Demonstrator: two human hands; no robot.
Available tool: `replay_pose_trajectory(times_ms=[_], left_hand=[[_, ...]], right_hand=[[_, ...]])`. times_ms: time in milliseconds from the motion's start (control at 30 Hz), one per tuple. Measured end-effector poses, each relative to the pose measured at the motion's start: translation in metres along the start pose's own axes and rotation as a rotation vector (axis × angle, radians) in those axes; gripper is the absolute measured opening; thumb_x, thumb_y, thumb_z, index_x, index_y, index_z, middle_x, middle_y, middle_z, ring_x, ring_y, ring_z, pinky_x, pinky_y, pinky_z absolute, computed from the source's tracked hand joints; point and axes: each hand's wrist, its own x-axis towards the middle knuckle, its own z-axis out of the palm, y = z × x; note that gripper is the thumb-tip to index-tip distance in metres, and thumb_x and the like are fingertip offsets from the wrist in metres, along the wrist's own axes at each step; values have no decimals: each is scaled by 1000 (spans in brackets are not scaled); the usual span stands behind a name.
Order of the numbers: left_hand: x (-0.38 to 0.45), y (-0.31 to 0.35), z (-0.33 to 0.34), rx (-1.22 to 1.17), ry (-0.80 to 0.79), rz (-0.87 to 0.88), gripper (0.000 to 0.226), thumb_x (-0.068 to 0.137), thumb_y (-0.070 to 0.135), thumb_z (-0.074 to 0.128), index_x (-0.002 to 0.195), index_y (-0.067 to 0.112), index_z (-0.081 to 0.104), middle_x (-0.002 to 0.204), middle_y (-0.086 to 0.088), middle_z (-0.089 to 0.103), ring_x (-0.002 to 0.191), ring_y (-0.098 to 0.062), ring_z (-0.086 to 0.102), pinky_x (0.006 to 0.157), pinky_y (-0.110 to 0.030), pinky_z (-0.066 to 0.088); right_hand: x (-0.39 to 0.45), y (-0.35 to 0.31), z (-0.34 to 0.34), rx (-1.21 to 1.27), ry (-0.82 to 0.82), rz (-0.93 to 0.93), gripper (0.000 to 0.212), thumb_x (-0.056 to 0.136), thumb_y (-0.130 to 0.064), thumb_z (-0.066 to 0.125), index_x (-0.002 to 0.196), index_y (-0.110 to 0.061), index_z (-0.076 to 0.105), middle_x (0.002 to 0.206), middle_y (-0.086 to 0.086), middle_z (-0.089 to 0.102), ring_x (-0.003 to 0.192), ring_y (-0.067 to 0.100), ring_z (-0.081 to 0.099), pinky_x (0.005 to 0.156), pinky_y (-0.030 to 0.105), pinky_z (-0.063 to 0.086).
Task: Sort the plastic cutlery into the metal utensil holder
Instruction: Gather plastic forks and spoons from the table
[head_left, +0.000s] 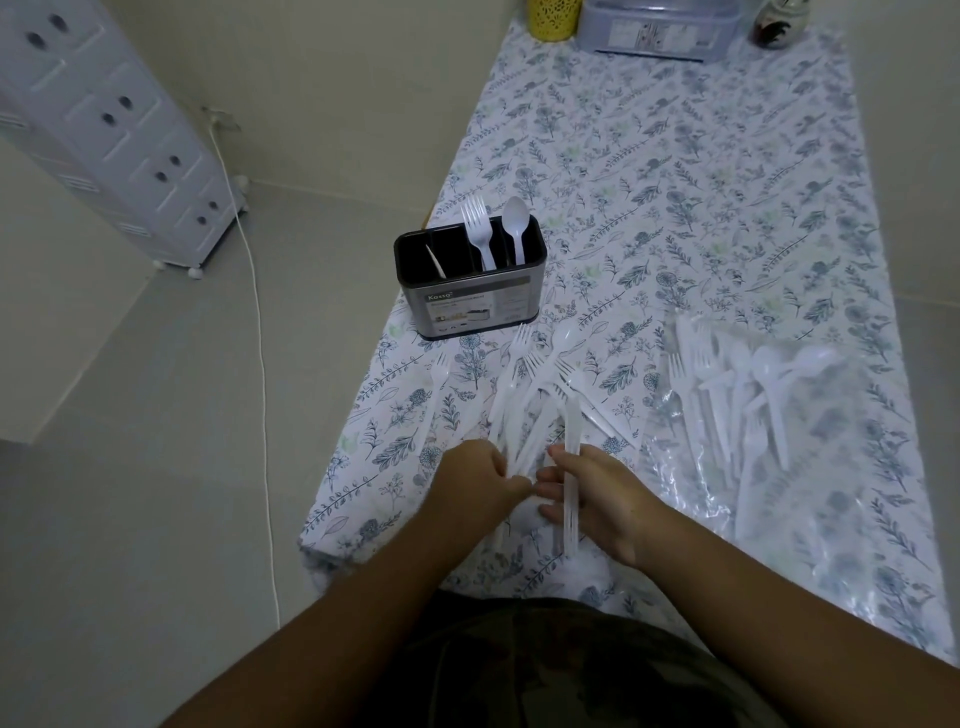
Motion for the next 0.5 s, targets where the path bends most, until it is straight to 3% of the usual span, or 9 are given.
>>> replay_pose_trajectory(times_ms=[67, 133, 233, 333, 400, 500], left_hand=[[-11, 6, 3, -102, -31, 10, 32, 73, 39, 78, 80, 10, 66, 70, -1, 66, 60, -6, 57, 52, -25, 45], [-16, 10, 6, -139, -76, 51, 24, 80, 35, 76, 90, 14, 69, 73, 6, 66, 67, -5, 62, 56, -16, 46], [-17, 12, 7, -165, -106, 192, 13, 86, 26, 69, 94, 16, 72, 80, 4, 71, 71, -6, 67, 67, -27, 56], [-11, 7, 4, -139, 41, 197, 14, 91, 19, 60, 98, 14, 71, 85, 3, 71, 72, -6, 65, 66, -22, 54], [1, -3, 4, -17, 123, 169, 11, 92, 19, 58, 97, 12, 65, 88, 0, 64, 77, -12, 60, 68, -27, 50], [16, -16, 7, 147, 78, 93, 21, 93, 31, 61, 104, 14, 57, 96, -2, 59, 88, -18, 56, 73, -30, 47]], right_hand=[[0, 1, 3, 35, -54, 14, 27, 100, -25, 62, 116, -3, 59, 105, 16, 68, 92, 30, 72, 88, 49, 59], [0, 4, 4, 29, -67, 21, 36, 99, -27, 64, 122, 0, 57, 115, 23, 71, 97, 35, 74, 73, 43, 61], [-1, 5, 3, -21, -63, 20, 31, 102, -26, 59, 122, -2, 59, 111, 21, 75, 95, 31, 76, 66, 40, 61], [0, 2, 1, -18, -45, 13, 28, 104, -27, 56, 122, -6, 60, 104, 17, 75, 87, 31, 75, 70, 46, 62], [2, 2, -1, -23, 31, 0, 27, 104, -29, 54, 123, -10, 57, 92, 12, 66, 68, 22, 63, 60, 37, 56], [4, 3, -5, -14, 98, 4, 23, 105, -29, 49, 121, -14, 56, 81, 8, 56, 56, 17, 48, 51, 31, 44]])
